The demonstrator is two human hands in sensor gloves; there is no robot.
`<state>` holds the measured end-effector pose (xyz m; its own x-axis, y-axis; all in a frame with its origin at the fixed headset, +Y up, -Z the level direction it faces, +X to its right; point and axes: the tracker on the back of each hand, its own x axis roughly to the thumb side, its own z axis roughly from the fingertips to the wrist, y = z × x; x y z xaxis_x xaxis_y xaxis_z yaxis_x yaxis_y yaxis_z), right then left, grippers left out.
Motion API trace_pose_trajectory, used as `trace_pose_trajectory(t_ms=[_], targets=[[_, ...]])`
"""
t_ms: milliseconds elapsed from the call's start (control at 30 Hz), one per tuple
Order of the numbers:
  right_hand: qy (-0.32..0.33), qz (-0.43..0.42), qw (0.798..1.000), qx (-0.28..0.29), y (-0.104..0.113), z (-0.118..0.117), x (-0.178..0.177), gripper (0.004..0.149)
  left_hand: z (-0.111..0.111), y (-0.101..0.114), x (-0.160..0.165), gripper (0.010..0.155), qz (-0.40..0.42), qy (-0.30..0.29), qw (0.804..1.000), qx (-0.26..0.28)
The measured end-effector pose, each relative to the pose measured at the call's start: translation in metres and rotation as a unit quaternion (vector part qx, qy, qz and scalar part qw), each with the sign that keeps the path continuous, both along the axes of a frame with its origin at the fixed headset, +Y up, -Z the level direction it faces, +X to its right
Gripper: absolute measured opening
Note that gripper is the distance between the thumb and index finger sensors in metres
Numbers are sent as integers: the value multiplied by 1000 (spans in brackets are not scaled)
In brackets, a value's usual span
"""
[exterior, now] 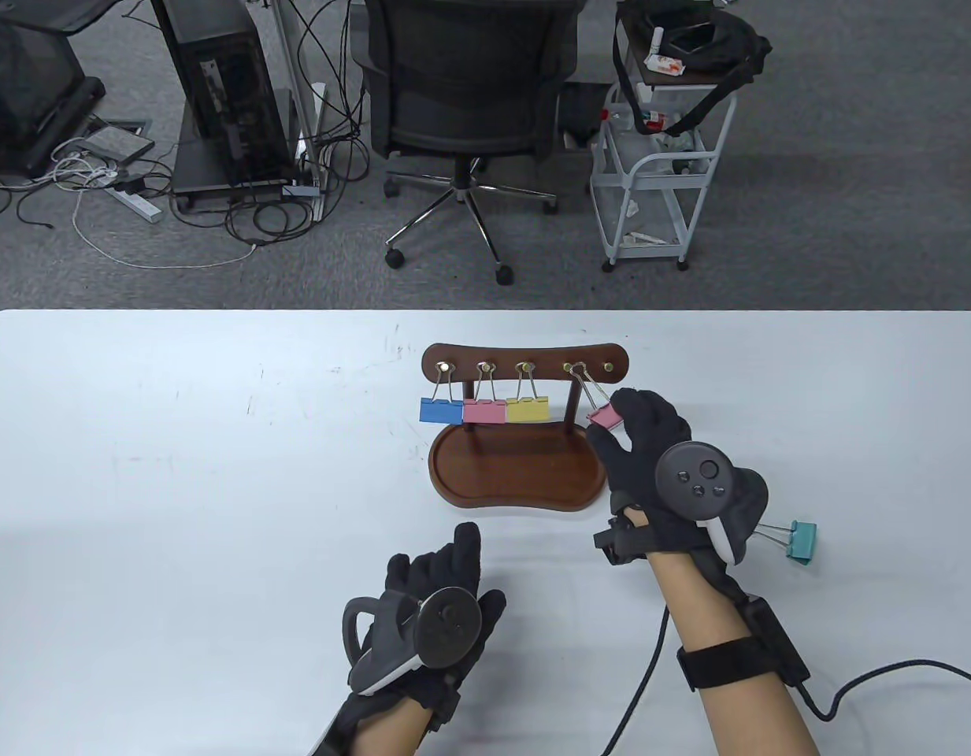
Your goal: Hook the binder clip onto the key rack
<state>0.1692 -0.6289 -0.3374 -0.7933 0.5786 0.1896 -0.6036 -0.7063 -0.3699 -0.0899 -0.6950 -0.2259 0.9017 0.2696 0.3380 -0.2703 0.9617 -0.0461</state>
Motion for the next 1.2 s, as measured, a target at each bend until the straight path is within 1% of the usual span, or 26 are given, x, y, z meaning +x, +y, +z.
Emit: trace_pose_trajectory(t_ms=[233,633,800,1033,1133,1200], targets=[[-4,20,1000,-5,-5,-7,-11,68,0,0,-1,84,0,1,1000,-2],[-12,34,999,-11,-13,-11,-16,68,-1,-1,0,84,2,0,1000,-6],[-15,47,999,-20,-18,-15,-20,71,-1,-1,0,84,1,0,1000,-7],[-30,99,994,-45,-29,-24,-29,76,-1,-1,0,83,-1,2,1000,-8],[-33,148,988,-36,-34,-27,-36,76,-1,0,0,83,1,2,1000,-8],[-37,166,985,-32,-37,-27,-39,77,-1,-1,1,84,-1,-1,1000,-8]])
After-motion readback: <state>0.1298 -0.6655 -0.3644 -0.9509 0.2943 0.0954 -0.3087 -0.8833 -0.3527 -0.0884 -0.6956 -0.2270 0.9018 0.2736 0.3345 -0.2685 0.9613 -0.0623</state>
